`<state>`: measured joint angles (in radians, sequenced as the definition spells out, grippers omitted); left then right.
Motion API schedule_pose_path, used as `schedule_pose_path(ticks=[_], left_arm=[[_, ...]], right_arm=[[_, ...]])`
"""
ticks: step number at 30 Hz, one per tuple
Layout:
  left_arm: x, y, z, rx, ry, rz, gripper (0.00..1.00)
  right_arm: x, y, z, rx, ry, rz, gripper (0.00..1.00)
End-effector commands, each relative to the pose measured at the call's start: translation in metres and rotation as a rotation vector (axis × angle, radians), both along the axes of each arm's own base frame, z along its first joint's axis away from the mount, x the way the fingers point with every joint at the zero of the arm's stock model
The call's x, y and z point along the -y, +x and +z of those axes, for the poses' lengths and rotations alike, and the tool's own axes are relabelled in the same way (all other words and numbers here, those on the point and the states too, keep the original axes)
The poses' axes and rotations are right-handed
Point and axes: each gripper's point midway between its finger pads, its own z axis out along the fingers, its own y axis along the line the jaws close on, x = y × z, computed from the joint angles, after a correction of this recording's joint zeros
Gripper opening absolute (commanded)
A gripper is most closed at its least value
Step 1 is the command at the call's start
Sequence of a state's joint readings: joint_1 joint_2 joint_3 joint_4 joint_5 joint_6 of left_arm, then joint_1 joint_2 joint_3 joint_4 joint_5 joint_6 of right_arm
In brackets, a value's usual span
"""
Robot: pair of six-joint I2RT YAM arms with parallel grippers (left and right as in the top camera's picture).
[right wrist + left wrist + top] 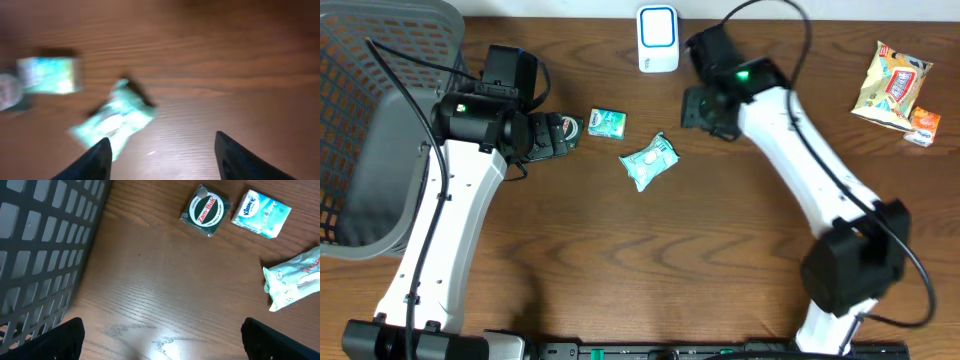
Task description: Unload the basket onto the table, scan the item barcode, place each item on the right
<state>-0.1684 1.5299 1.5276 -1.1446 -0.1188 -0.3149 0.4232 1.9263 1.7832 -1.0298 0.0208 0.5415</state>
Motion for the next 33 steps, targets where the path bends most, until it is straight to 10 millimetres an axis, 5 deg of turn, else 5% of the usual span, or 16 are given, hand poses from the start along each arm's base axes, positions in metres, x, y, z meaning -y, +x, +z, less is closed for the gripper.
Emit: schedule_pose_path(ticks=[1, 9, 12, 14, 18, 29, 33], left_arm=[[-0.004, 0.000, 0.001, 0.004, 0.014, 0.012, 0.99], [-0.004, 0.000, 0.001, 0.004, 0.014, 0.012, 0.99], [-0.004, 0.000, 0.001, 0.004, 0.014, 0.012, 0.99], [-0.004, 0.000, 0.001, 0.004, 0.014, 0.012, 0.98], [-0.004, 0.000, 0.001, 0.004, 0.014, 0.012, 0.98], [-0.004, 0.000, 0.001, 0.004, 0.014, 0.012, 0.98], [-0.004, 0.000, 0.001, 0.004, 0.014, 0.012, 0.99]], right_arm=[[-0.040, -0.020, -0.003, -0.071, 0.131, 0.158, 0.54], [-0.080, -0.041, -0.062, -0.211, 0.100, 0.152, 0.33], [-0.092, -0.051, -0.092, -0.274, 0.069, 0.161, 0.18], [-0.095, -0.056, -0.109, -0.306, 0.049, 0.167, 0.06], [-0.084, -0.052, -0.130, -0.317, -0.021, 0.145, 0.05], [-0.002, 0.001, -0.103, -0.255, 0.006, -0.044, 0.12], [-0.010, 0.001, -0.089, -0.289, 0.179, -0.003, 0.11]])
